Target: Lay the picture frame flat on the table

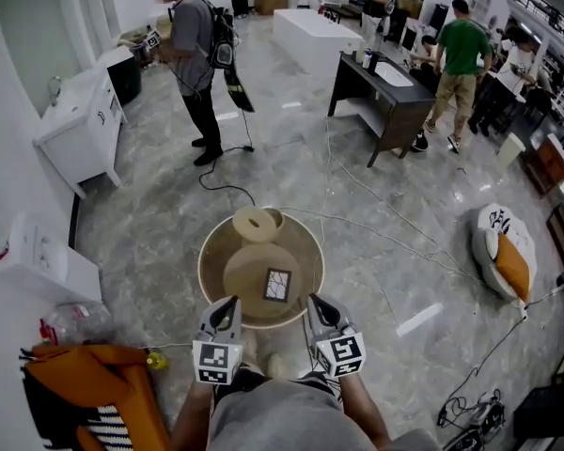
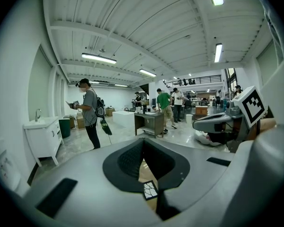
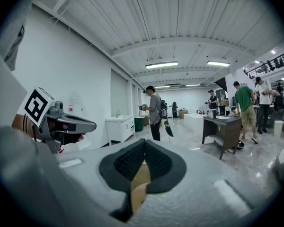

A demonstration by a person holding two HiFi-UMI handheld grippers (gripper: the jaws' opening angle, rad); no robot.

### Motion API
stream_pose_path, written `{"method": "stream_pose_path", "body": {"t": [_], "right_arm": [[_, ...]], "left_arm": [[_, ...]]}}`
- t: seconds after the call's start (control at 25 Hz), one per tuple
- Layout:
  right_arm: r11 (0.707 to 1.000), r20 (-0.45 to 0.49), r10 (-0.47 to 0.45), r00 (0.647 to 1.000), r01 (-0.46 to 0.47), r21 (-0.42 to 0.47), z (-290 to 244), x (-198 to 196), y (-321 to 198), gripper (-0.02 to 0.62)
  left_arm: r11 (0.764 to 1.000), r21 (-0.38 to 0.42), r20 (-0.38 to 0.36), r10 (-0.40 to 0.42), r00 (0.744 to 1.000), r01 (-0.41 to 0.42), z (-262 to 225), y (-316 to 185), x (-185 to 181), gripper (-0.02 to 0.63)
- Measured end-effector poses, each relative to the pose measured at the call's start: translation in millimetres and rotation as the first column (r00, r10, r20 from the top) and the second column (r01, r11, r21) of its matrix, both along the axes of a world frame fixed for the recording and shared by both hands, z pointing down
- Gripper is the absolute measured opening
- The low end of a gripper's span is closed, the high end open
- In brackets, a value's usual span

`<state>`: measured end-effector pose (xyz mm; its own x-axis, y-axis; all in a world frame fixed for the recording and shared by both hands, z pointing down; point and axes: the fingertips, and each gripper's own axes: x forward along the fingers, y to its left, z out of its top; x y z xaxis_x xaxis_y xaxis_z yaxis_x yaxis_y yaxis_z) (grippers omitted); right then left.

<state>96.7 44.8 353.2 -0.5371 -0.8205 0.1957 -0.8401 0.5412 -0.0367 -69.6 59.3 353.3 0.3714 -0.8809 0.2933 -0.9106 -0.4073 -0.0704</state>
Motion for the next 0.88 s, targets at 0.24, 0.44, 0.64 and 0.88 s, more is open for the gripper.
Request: {"method": "stream_pose_path", "body": {"t": [0.24, 0.44, 0.64, 0.88], "right_arm": [[1.000, -0.003, 0.002, 1.000, -0.002, 0.011, -1, 2, 5, -0.002], [1.000, 0.002, 0.000, 1.000, 0.000, 0.012, -2, 5, 6, -0.002], [1.000, 0.006, 0.004, 1.000, -0.004, 0.010, -2, 10, 9, -0.002], [1.000, 0.000, -0.004, 1.000, 0.004, 0.016, -2, 9, 11, -0.002]], "left_arm": [[1.000, 0.002, 0.008, 0.007, 1.000, -0.007, 0, 8, 5, 0.017], [1.000, 0.001, 0.010, -0.003, 1.000, 0.003, 1, 11, 9, 0.017], [1.000, 0.006, 0.006, 0.004, 1.000, -0.004, 1, 15, 14, 0.017], [1.000, 0.002, 0.000, 0.005, 1.000, -0.005, 4, 19, 16, 0.017]]}}
